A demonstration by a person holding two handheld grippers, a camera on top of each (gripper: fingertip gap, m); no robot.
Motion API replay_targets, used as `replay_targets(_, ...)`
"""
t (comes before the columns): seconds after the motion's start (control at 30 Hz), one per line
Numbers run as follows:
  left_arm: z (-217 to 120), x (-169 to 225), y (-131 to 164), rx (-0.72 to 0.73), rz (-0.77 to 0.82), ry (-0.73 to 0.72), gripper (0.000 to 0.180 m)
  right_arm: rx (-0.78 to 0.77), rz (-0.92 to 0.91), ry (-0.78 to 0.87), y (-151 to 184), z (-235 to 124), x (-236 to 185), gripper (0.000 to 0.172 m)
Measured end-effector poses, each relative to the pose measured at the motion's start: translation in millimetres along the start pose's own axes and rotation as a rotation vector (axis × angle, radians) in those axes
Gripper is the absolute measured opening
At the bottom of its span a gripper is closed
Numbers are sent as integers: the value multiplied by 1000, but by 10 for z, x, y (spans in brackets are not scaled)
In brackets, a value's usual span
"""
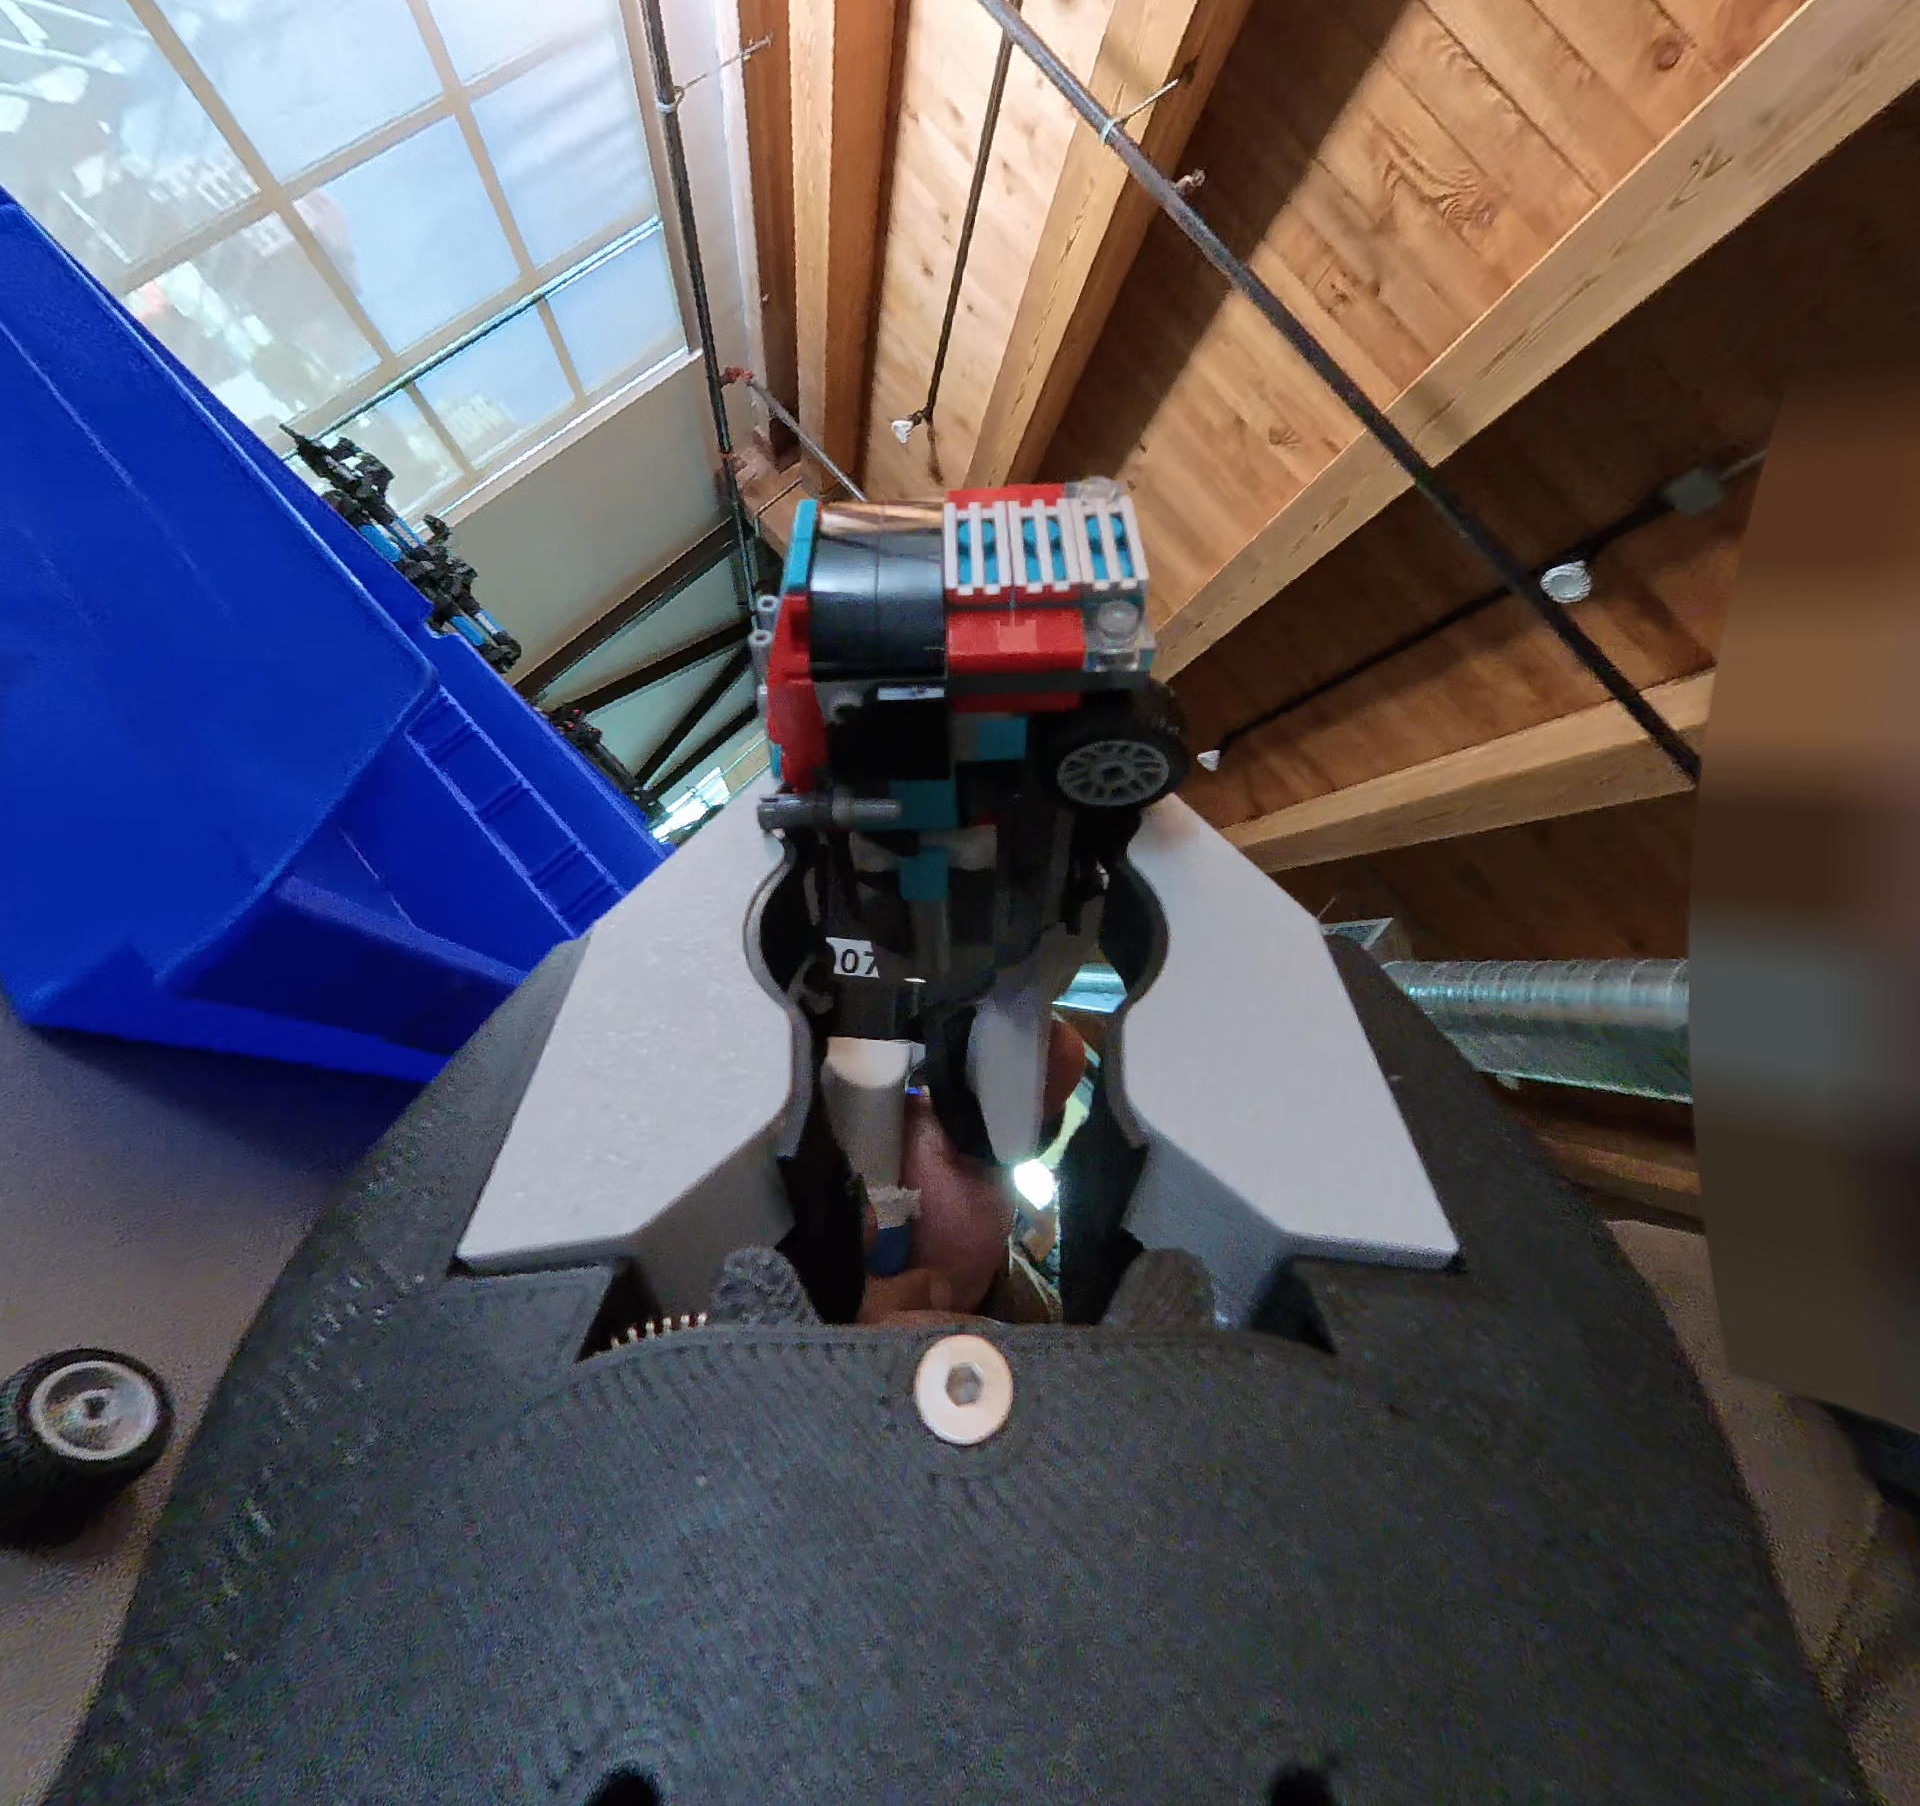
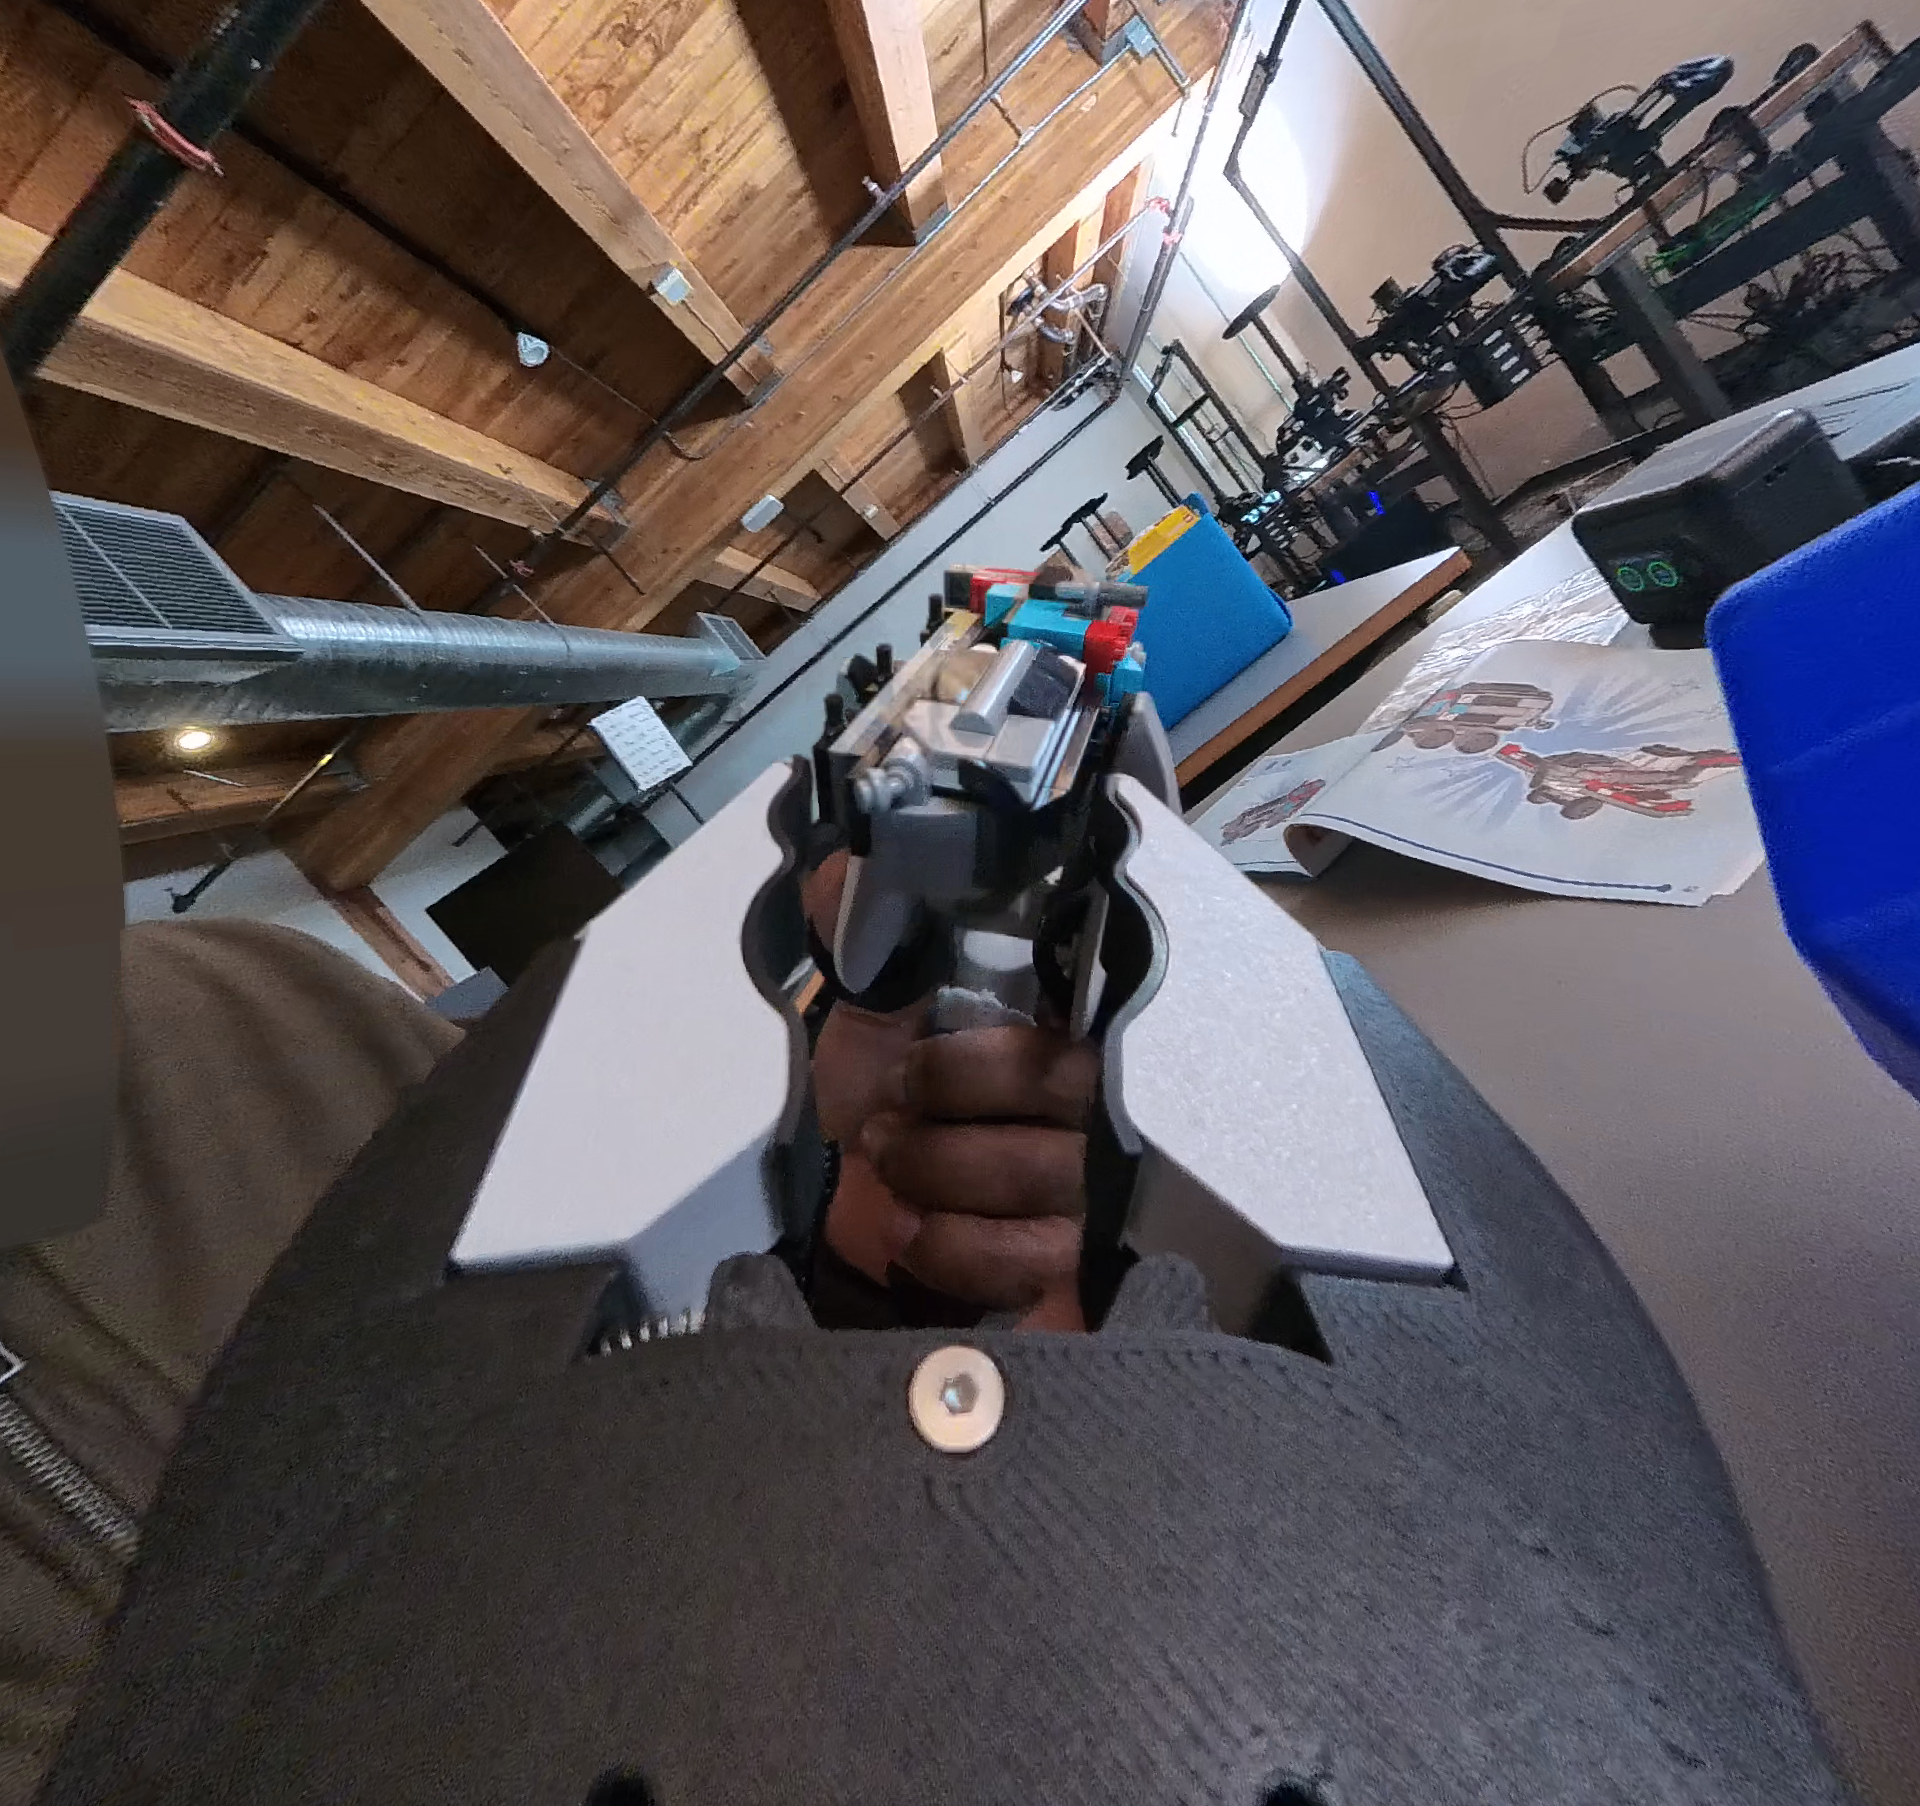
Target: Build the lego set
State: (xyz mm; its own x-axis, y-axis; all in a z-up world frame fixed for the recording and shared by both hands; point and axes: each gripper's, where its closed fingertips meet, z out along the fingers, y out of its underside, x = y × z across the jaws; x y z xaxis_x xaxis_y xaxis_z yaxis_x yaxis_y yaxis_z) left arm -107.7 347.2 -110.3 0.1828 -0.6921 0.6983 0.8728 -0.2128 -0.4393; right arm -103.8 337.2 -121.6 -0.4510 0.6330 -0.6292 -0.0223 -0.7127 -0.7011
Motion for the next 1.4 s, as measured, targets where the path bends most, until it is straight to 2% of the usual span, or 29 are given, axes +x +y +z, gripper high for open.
replay_targets(0.23,-8,-28,-7,-53,79,-43,55,-24,-59,35,-32,-24,14,59)
replay_targets(0.37,11,-9,35,-113,120,-45,54,-49,-58,36,-20,-31,17,49)
replay_targets(0.6,48,-4,81,-178,172,-77,59,-43,-67,39,3,-17,8,50)
replay_targets(0.87,53,-9,154,-220,184,-76,57,-47,-60,26,50,5,-1,50)
replay_targets(1.0,27,-16,94,-208,260,-96,57,-72,-78,44,49,-2,19,49)
replay_targets(1.1,-31,-39,-92,-173,334,-124,57,-87,-117,88,-24,-64,76,53)
replay_targets(1.23,-142,-110,-336,-126,403,-151,57,-216,-223,215,41,-146,271,54)
replay_targets(1.4,-216,-143,-429,-106,464,-103,57,-594,-532,458,469,-302,677,45)
